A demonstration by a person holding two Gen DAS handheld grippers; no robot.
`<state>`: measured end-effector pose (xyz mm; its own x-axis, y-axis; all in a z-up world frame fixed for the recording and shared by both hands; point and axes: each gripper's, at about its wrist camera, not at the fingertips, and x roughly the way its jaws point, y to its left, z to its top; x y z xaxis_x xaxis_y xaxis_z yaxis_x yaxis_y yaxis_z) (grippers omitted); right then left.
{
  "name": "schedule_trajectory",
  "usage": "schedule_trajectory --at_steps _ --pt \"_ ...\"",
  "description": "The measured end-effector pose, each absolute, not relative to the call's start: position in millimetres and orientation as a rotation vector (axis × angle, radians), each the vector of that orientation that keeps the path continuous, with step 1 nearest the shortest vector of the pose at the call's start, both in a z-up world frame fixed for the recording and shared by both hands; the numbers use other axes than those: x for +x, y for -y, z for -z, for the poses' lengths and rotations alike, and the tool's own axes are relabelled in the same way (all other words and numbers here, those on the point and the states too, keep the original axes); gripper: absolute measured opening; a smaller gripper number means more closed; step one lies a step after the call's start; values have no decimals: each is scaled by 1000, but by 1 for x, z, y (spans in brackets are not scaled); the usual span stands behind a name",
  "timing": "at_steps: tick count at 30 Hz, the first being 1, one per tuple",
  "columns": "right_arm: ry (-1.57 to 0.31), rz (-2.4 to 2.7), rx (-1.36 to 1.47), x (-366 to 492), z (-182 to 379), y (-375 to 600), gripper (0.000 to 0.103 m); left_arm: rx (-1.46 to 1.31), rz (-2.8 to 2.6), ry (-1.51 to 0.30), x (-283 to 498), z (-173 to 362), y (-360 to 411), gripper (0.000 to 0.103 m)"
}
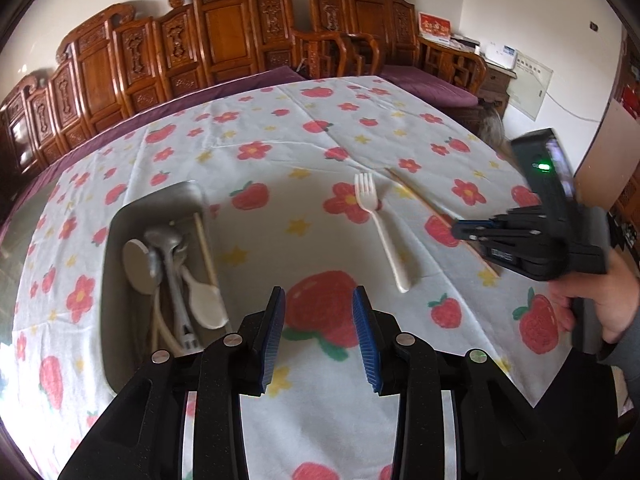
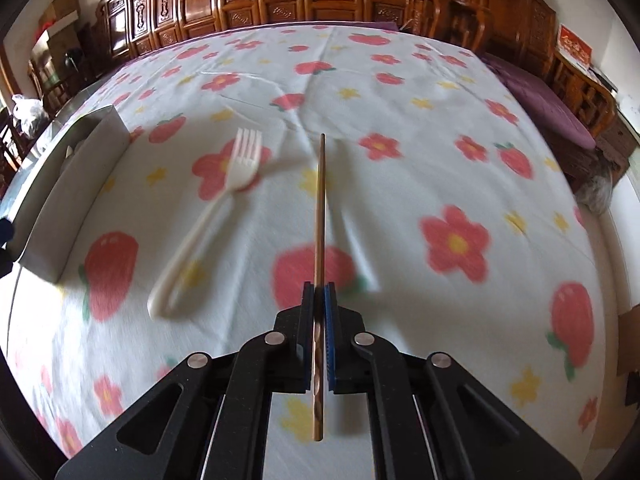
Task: Organize utensils
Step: 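Grasp the white plastic fork with the left gripper while the right gripper holds the chopstick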
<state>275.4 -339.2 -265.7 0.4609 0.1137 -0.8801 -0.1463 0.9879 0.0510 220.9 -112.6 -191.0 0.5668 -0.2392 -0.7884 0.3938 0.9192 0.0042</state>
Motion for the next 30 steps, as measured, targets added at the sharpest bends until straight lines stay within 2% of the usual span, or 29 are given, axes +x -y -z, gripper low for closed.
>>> schedule_trajectory --at_steps 13,30 --pt "-983 -178 67 219 229 388 6 233 377 -930 269 226 176 37" --pt "-950 -181 112 219 219 404 6 216 346 -1003 318 255 214 37"
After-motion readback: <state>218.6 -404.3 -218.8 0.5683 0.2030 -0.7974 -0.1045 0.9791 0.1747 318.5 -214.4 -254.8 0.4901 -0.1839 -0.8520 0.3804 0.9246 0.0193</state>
